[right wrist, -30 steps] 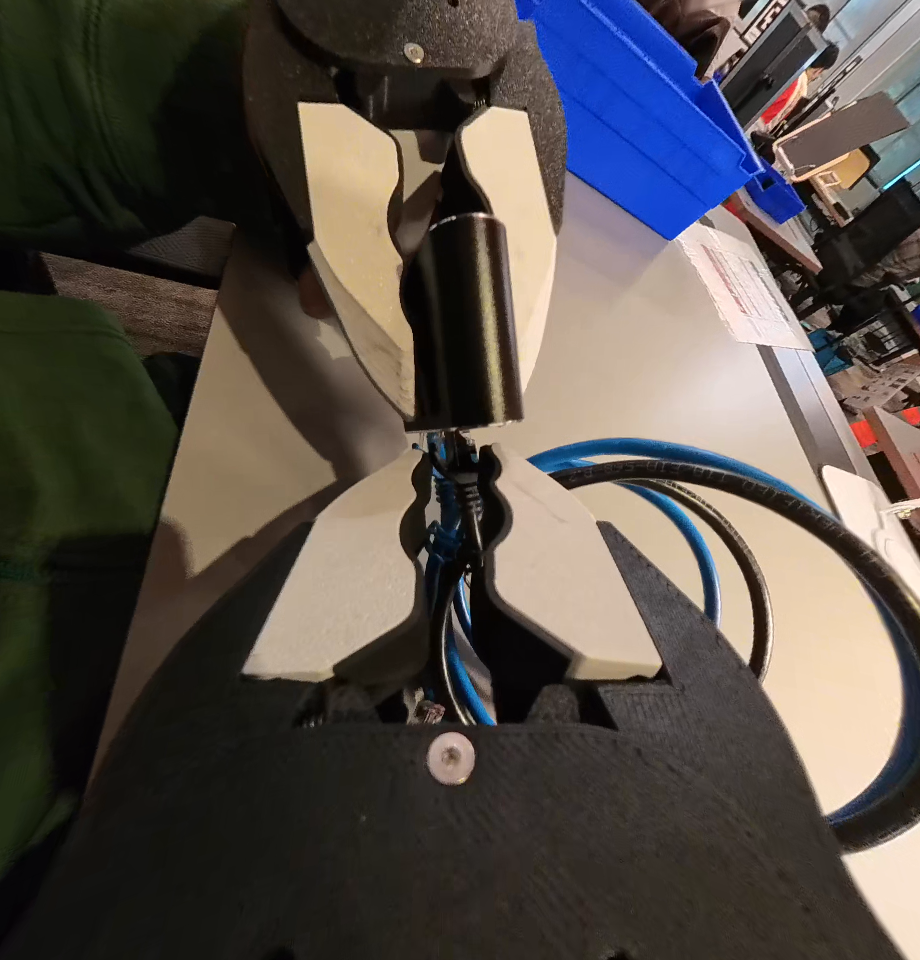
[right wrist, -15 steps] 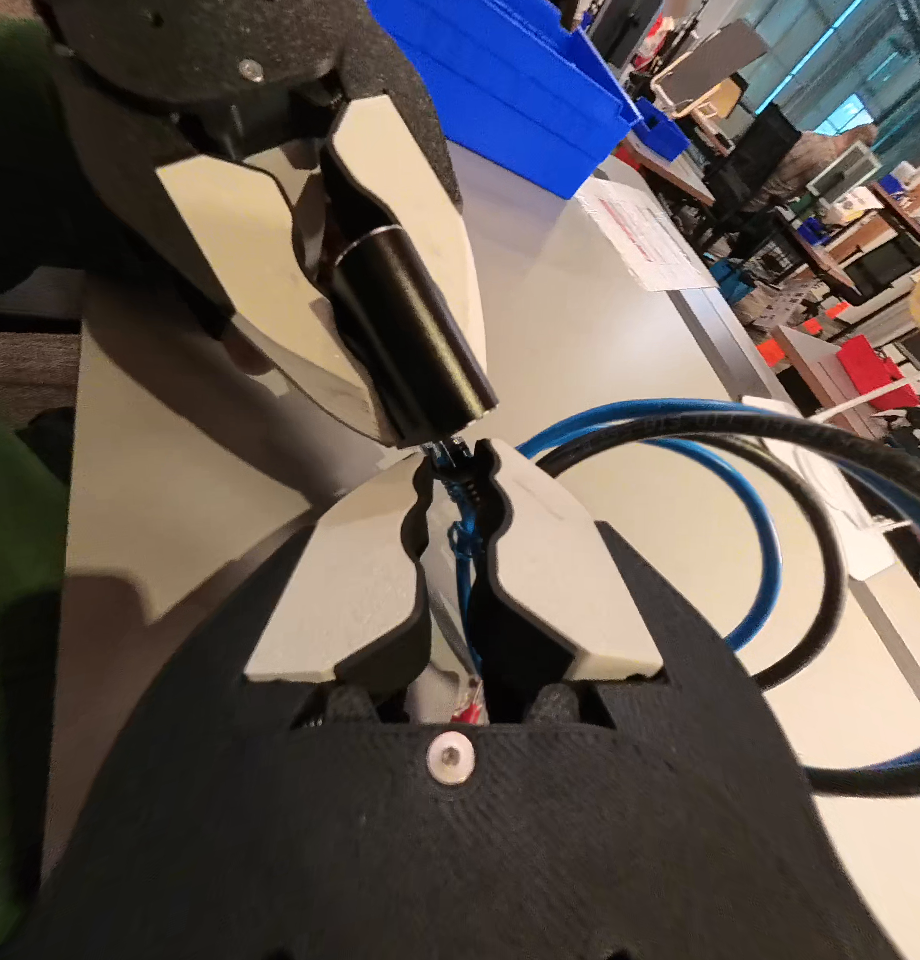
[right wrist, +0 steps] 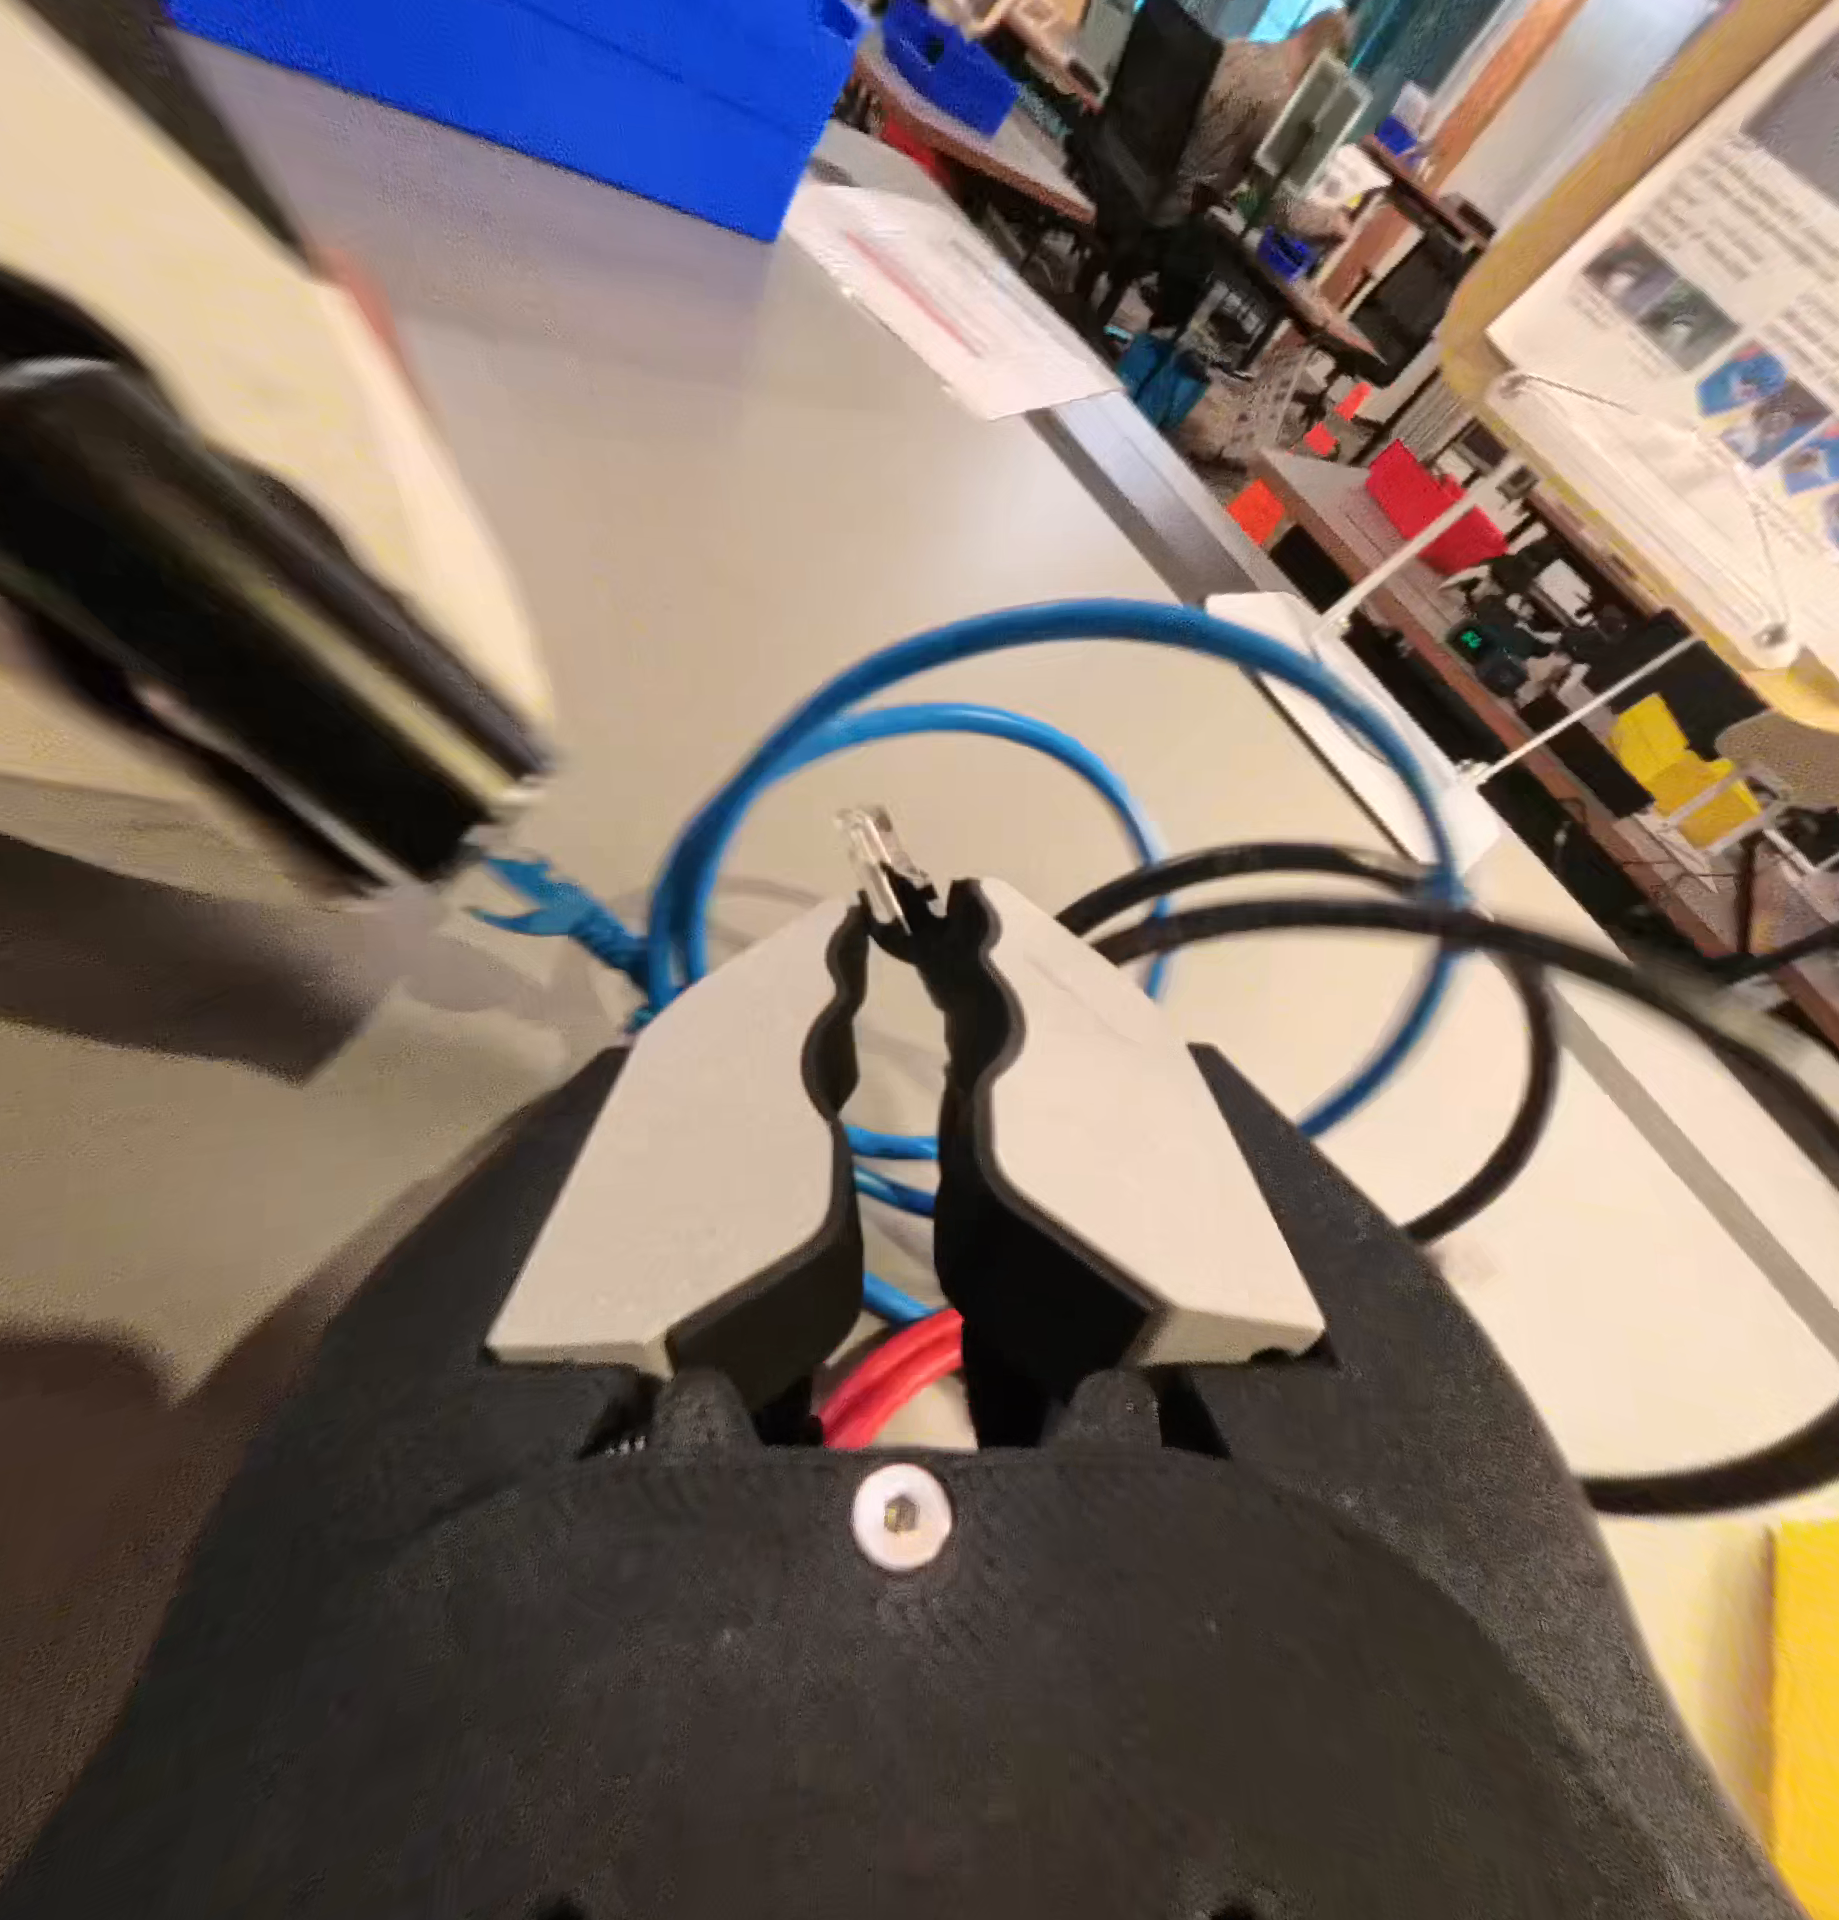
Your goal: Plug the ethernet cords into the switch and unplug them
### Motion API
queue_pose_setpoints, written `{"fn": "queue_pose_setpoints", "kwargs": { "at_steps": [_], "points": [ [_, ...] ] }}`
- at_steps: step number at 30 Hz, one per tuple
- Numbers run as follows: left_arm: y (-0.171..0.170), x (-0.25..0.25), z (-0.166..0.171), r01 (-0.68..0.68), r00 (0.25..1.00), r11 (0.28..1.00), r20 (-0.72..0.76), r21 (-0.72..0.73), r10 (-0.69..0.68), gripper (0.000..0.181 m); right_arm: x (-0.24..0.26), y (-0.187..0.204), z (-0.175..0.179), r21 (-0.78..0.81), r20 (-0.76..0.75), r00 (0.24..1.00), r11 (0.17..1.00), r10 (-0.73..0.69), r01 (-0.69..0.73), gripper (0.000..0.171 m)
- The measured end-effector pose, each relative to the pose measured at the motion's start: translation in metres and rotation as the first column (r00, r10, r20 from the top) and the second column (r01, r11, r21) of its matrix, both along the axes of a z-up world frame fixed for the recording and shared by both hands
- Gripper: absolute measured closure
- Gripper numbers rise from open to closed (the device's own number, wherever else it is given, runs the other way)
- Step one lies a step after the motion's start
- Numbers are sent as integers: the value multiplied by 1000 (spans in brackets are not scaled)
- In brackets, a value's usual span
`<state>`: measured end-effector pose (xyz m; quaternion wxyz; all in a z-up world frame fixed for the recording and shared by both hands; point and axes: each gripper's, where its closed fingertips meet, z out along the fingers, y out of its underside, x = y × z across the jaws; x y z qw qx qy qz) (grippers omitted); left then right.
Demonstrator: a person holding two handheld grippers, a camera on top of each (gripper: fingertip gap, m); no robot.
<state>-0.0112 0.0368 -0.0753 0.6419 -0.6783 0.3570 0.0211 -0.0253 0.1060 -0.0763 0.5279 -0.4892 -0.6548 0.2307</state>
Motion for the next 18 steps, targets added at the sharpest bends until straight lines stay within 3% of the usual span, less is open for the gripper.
{"fn": "queue_pose_setpoints", "kwargs": {
  "at_steps": [1, 2, 7, 12, 18],
  "points": [
    [1, -1, -1, -20, 1000, 1000, -6, -2, 20, 153, 3, -1, 7, -32, -32, 997, 997, 69, -70, 156],
    [4, -4, -2, -44, 999, 999, -8, -14, 44, 153, 9, -7, 16, -44, -73, 985, 986, 158, -162, 156],
    [10, -18, 7, -109, 990, 994, 86, -13, 110, 154, 27, 18, 9, -28, 22, 992, 992, 123, -122, 155],
    [14, -44, 23, -226, 951, 974, 219, 17, 217, 154, 29, 30, 5, -87, -17, 993, 990, 113, -114, 155],
    [23, -47, 14, -301, 944, 954, 142, -2, 298, 154, 36, 21, 26, -101, -110, 976, 975, 187, -198, 156]
  ]
}}
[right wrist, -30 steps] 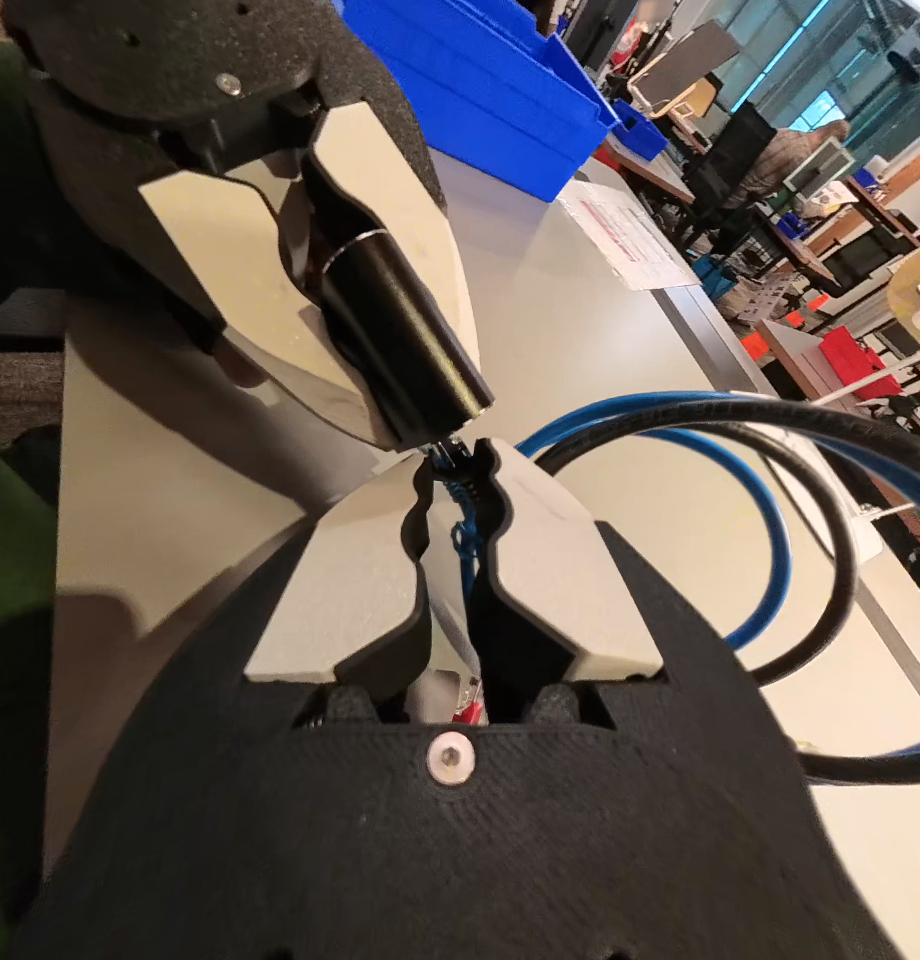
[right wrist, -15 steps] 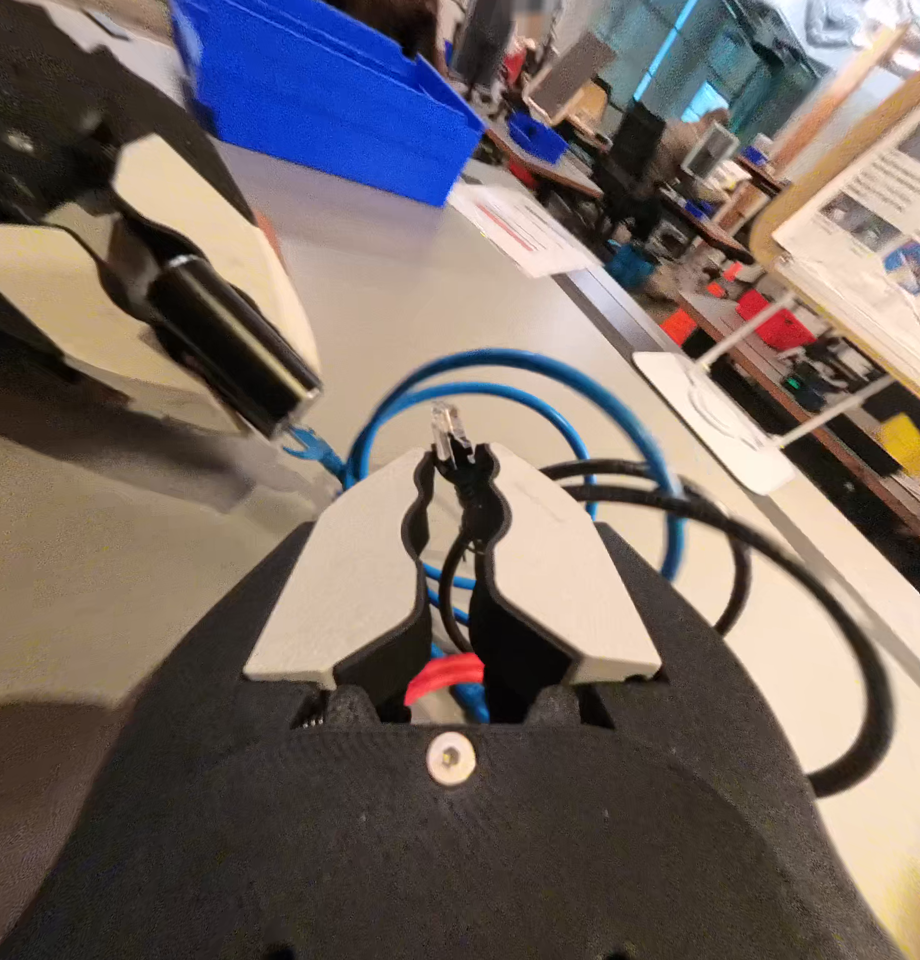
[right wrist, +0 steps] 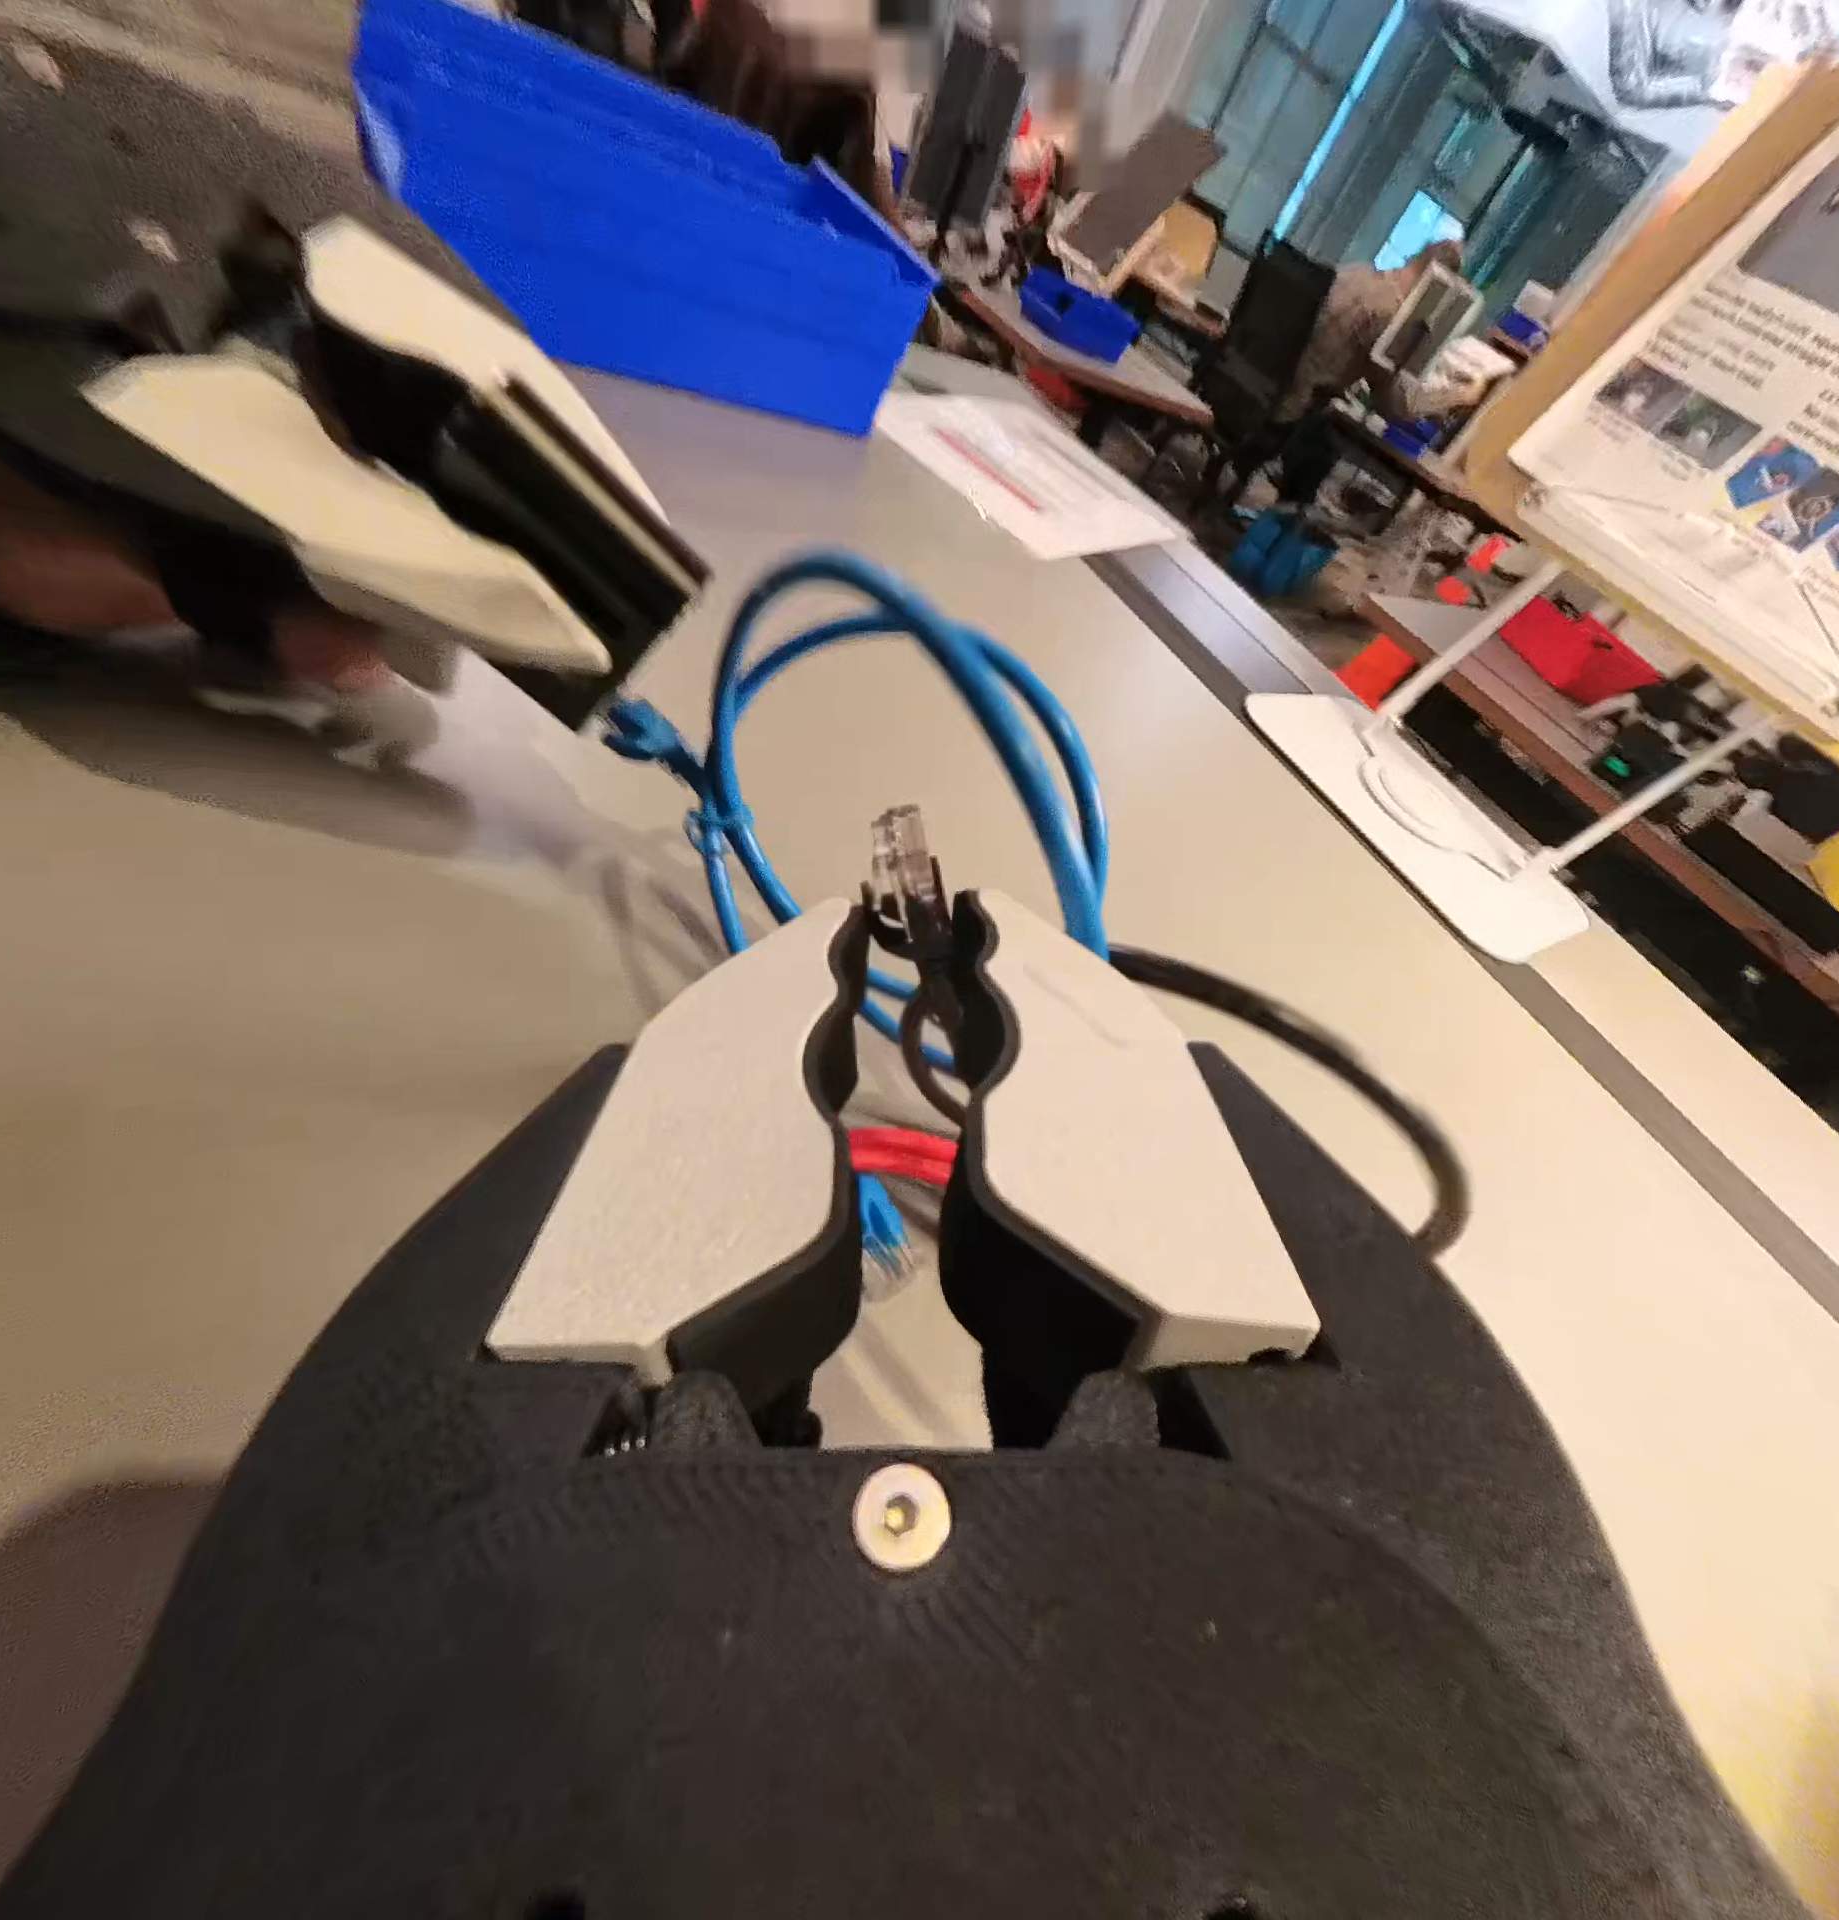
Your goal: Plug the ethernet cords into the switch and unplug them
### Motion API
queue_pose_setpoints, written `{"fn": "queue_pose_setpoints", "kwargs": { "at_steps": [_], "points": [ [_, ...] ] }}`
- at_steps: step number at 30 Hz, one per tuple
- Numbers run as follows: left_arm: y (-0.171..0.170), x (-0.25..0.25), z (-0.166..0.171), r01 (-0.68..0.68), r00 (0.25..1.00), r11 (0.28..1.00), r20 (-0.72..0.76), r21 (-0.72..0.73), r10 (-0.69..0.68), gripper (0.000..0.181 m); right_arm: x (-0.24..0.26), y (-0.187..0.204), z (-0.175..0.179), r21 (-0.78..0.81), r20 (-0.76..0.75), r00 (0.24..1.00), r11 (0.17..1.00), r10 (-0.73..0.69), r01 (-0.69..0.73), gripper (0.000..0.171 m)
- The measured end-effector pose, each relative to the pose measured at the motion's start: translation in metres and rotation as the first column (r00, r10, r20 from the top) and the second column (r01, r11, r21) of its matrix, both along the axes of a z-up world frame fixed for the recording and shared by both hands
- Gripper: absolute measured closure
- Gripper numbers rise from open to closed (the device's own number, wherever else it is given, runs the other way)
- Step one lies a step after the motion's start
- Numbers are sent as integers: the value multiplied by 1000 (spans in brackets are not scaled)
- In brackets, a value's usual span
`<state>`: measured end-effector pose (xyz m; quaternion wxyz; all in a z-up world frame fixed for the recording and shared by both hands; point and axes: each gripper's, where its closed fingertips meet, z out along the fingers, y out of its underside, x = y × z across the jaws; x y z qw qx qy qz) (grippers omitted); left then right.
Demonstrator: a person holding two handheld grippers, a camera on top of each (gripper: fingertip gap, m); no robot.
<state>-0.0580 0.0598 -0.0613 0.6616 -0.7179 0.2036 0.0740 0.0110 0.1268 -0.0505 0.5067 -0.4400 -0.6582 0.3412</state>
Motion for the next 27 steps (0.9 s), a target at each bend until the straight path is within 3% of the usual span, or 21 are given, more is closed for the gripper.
{"fn": "queue_pose_setpoints", "kwargs": {
  "at_steps": [3, 8, 16, 27],
  "points": [
    [3, -3, -4, -50, 998, 999, -39, -9, 49, 154, 3, -15, 12, -48, -73, 992, 993, 100, -104, 156],
    [2, -20, 5, -140, 990, 990, 28, 30, 139, 154, 12, -14, 19, -22, -84, 989, 992, 124, -126, 156],
    [2, -24, 8, -158, 987, 987, 48, 42, 156, 154, 31, -33, 32, -109, -140, 945, 944, 296, -312, 157],
    [-9, -44, 26, -193, 961, 974, 222, 121, 163, 154, 40, 19, 22, -51, -74, 993, 994, 89, -93, 155]
  ]
}}
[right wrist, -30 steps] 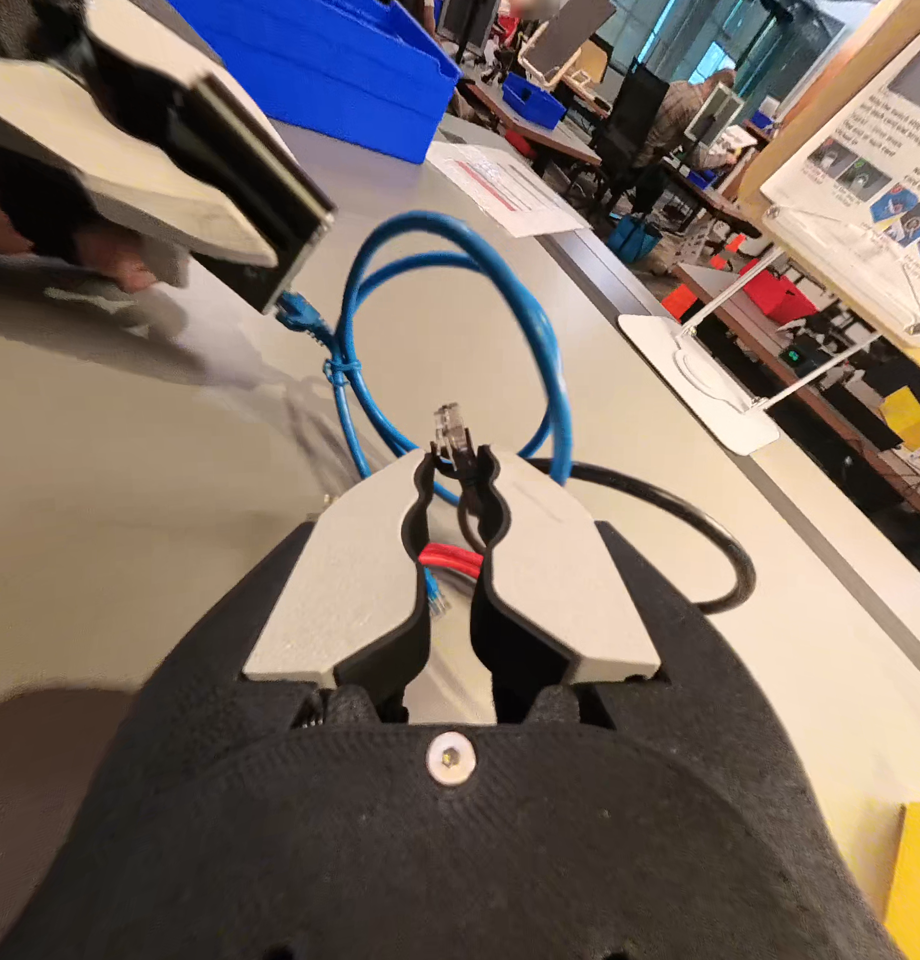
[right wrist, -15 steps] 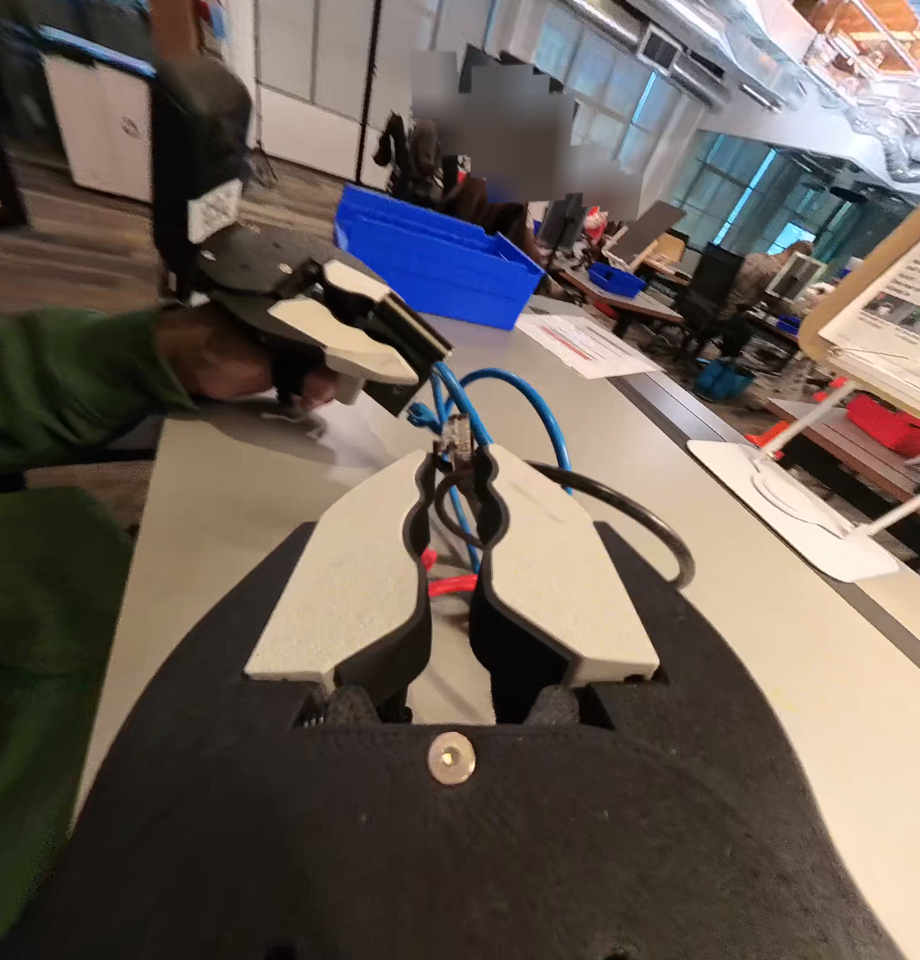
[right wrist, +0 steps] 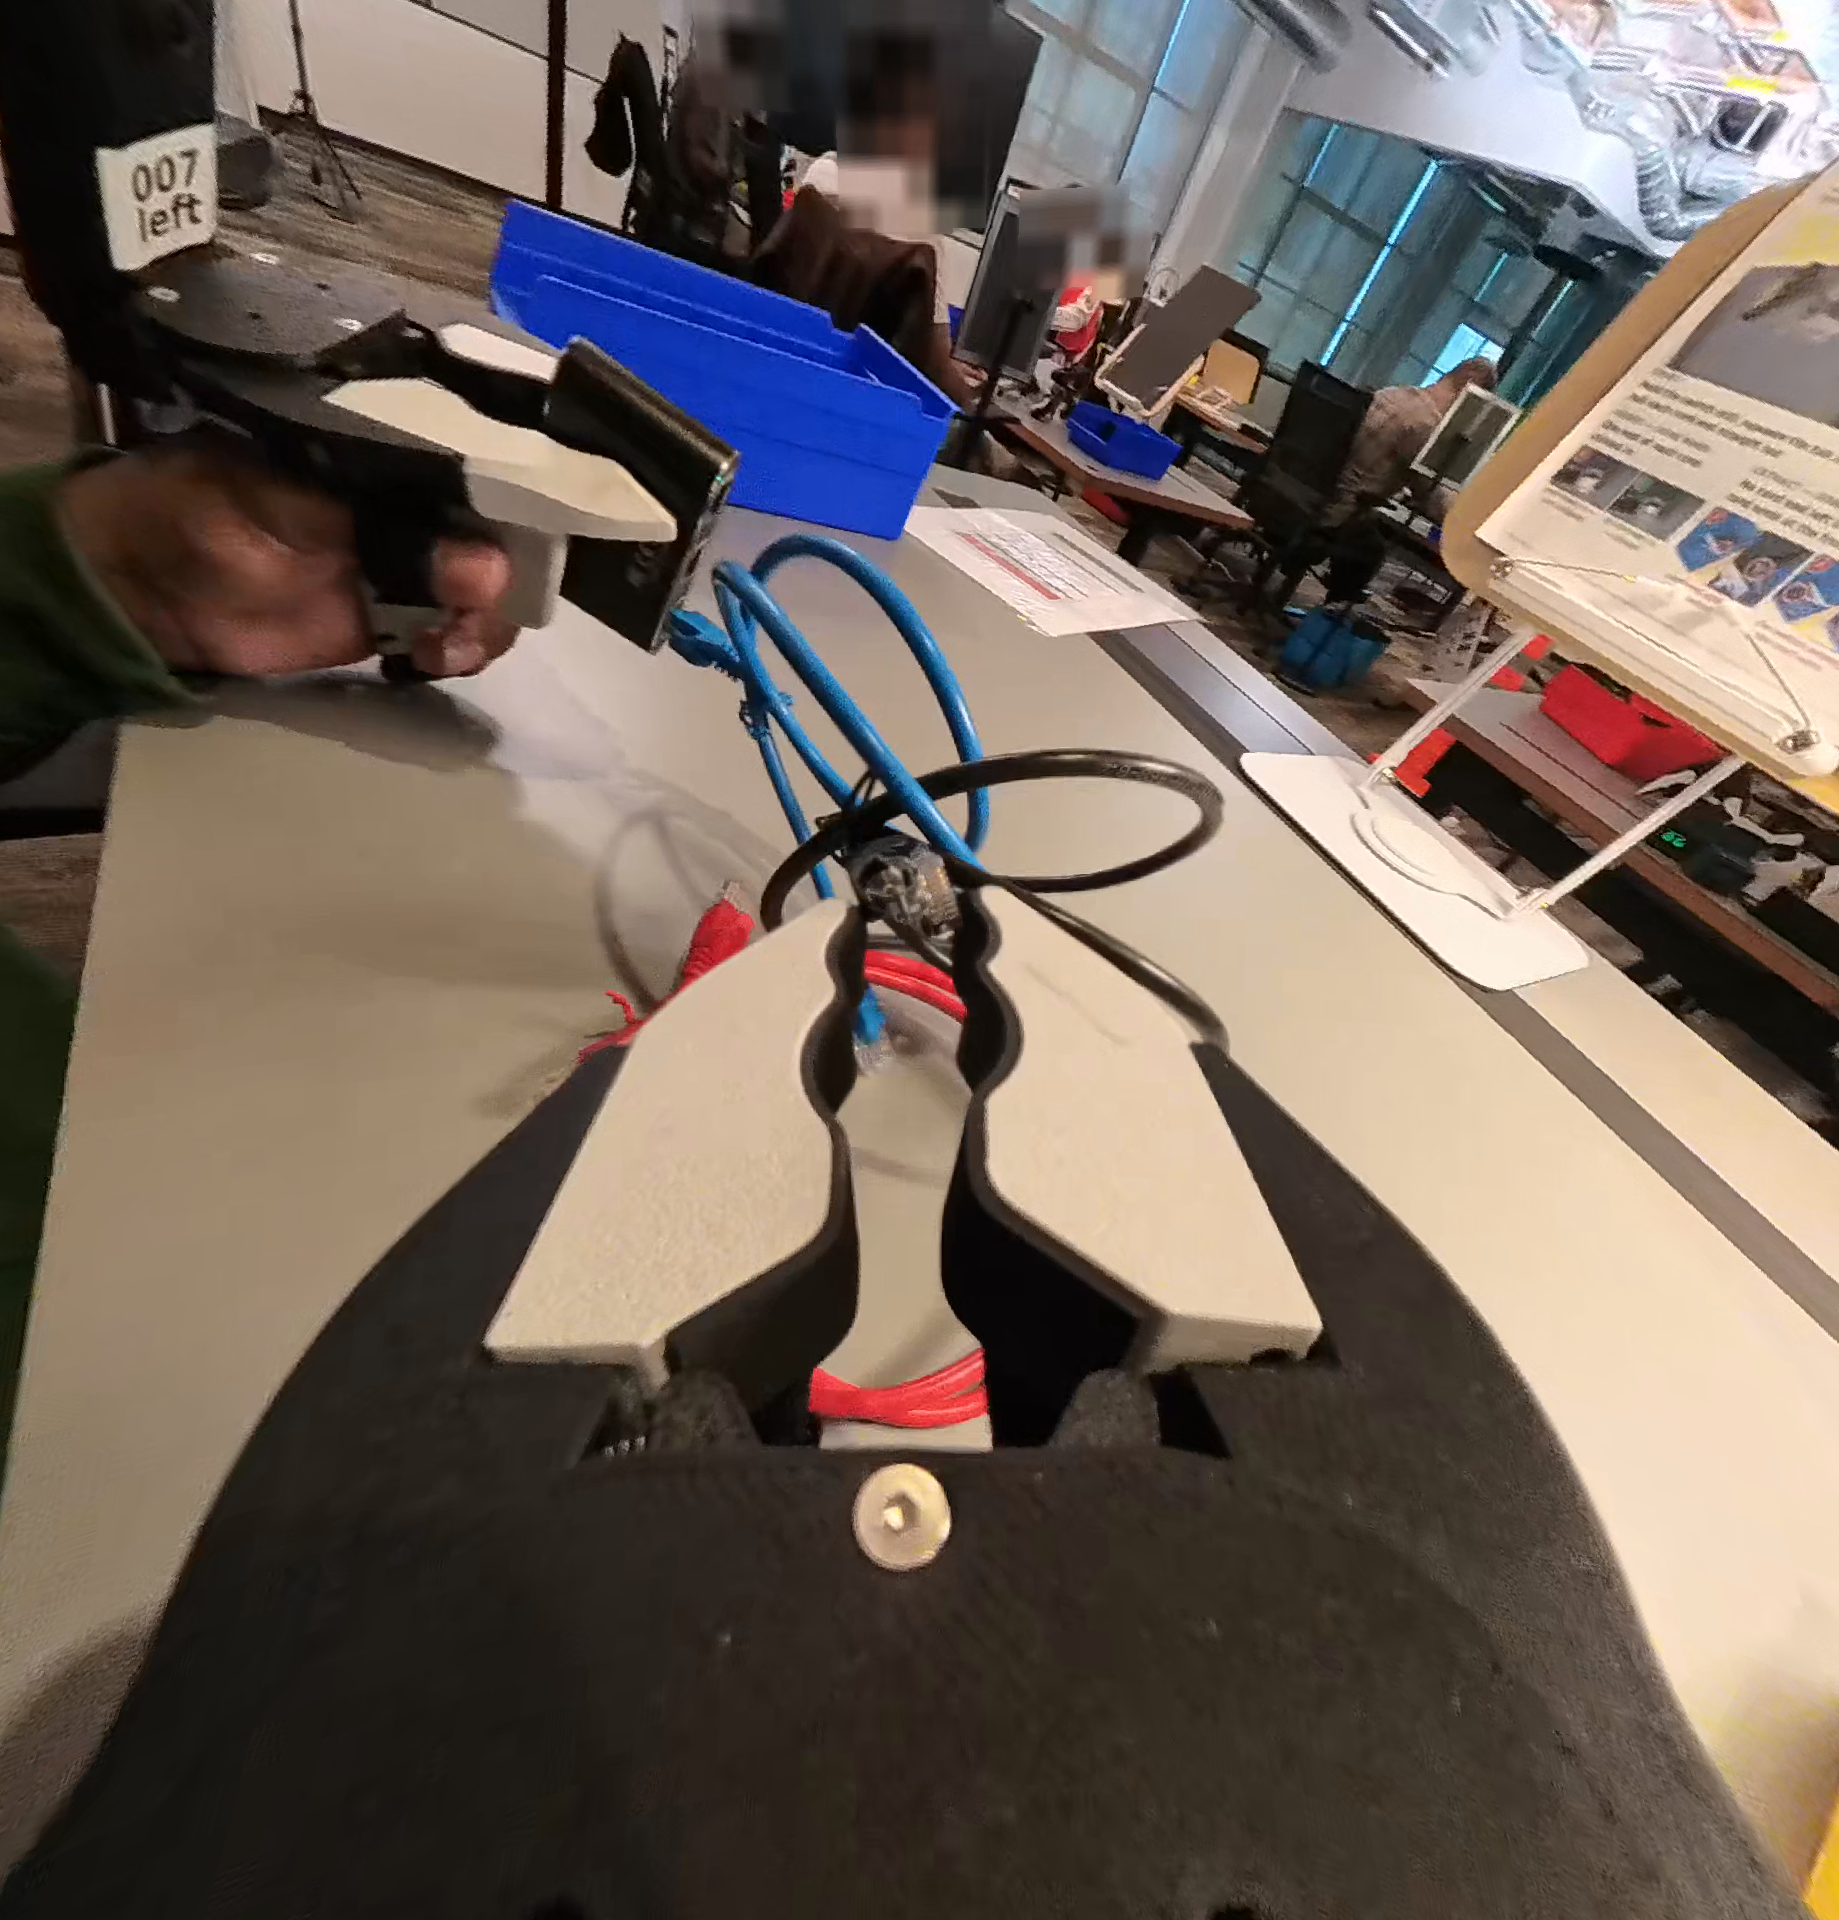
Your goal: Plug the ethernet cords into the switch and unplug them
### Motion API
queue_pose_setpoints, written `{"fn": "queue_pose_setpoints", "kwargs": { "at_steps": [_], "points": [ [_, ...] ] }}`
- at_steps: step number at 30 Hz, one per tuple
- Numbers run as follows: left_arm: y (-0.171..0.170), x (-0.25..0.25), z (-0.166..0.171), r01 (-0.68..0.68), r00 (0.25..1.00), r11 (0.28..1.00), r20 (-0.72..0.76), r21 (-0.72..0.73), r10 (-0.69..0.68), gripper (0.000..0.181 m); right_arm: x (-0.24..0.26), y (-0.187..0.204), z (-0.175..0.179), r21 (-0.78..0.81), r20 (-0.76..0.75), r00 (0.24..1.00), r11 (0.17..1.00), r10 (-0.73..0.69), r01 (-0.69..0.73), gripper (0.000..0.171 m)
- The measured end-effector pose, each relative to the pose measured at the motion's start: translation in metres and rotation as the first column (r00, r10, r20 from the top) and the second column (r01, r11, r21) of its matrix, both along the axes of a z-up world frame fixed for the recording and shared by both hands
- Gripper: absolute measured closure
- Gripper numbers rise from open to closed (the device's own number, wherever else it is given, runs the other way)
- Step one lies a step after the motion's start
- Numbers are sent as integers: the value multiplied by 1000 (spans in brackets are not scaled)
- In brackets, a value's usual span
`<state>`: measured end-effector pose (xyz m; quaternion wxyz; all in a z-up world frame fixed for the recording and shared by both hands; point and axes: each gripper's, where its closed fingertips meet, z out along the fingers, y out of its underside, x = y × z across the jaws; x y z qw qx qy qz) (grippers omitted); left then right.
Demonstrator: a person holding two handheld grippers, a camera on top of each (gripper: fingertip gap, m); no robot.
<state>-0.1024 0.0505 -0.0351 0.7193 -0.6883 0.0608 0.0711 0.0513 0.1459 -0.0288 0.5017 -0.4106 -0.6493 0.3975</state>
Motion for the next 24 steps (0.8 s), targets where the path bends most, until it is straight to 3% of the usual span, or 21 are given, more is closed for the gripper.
{"fn": "queue_pose_setpoints", "kwargs": {
  "at_steps": [7, 13, 16, 24],
  "points": [
    [-3, 6, 6, 53, 998, 998, 30, 46, -54, 154, -17, -21, -18, 57, 61, 997, 998, 36, -40, 151],
    [-9, -3, 12, 80, 988, 992, 126, 93, -92, 154, 9, -31, 2, 30, -13, 988, 987, 155, -155, 144],
    [-7, 1, 11, 98, 988, 992, 115, 78, -107, 154, 12, -19, 9, 42, -50, 994, 995, 93, -91, 144],
    [-3, 21, 3, 158, 987, 987, 5, 17, -159, 154, -20, 3, -6, 352, -51, 985, 920, -165, 172, 143]
  ]
}}
